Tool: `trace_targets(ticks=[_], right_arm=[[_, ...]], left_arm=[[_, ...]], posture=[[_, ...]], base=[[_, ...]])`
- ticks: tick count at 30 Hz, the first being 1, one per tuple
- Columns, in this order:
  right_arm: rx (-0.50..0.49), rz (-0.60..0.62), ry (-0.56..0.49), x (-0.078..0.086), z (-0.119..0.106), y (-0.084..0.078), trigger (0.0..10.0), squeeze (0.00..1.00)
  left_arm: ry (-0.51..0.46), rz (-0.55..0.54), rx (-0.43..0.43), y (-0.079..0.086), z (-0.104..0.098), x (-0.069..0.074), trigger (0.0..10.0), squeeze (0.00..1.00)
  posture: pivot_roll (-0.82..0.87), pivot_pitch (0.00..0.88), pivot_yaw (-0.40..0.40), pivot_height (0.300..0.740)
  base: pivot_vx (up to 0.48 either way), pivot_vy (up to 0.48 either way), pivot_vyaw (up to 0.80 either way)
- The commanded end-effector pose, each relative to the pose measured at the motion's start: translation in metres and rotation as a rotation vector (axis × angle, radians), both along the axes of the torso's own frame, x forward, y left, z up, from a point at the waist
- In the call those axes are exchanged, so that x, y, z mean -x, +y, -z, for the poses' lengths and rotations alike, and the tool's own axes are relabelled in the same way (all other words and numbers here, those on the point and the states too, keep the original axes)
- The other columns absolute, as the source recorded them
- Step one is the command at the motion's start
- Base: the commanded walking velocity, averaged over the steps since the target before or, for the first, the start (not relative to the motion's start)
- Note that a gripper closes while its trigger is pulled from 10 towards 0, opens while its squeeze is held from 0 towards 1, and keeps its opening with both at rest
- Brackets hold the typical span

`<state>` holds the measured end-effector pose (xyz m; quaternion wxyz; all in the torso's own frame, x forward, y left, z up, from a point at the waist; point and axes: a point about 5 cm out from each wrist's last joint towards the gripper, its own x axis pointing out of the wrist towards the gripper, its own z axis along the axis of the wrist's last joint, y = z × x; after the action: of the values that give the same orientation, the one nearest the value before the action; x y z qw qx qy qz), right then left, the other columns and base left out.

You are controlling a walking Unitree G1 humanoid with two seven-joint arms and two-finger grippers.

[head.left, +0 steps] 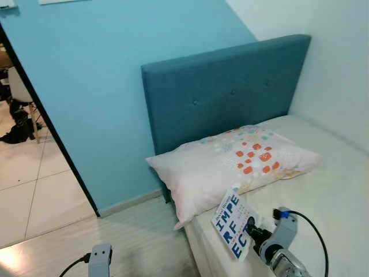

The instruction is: Clean up the room

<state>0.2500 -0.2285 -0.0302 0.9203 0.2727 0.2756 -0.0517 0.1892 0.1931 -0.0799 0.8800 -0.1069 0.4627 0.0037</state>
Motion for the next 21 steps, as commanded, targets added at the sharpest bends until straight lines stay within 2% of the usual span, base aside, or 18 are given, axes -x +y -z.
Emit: trace_targets(ticks=[1,5,12,21], right_arm=[[-0.073,-0.014,0.011,-0.001,0.003,0.013,10.0,0.00],[-0.131,-0.054,0.003,-0.003,0.003,0.022,10.0,0.00],[-0.143,-0.050,0.007,-0.003,0.003,0.023,10.0,0.00],[-0.170,0.013,-0.051,-0.010,-0.006,0.011,10.0,0.00]], left_arm=[[0.017,0.009,-0.021,0.006,0.001,0.004,10.0,0.00],[0.019,0.009,-0.025,0.008,0.001,0.005,10.0,0.00],[0.020,0.009,-0.026,0.009,0.002,0.006,10.0,0.00],[0.015,0.014,-0.033,0.017,0.002,0.011,10.0,0.00]], posture=[[0.06,0.000,0.057,0.740],[0.07,0.000,0.061,0.725],[0.07,0.000,0.065,0.690],[0.09,0.000,0.092,0.650]], base=[[0.000,0.000,0.00],[0.000,0.000,0.00],[0.000,0.000,0.00],[0.000,0.000,0.00]])
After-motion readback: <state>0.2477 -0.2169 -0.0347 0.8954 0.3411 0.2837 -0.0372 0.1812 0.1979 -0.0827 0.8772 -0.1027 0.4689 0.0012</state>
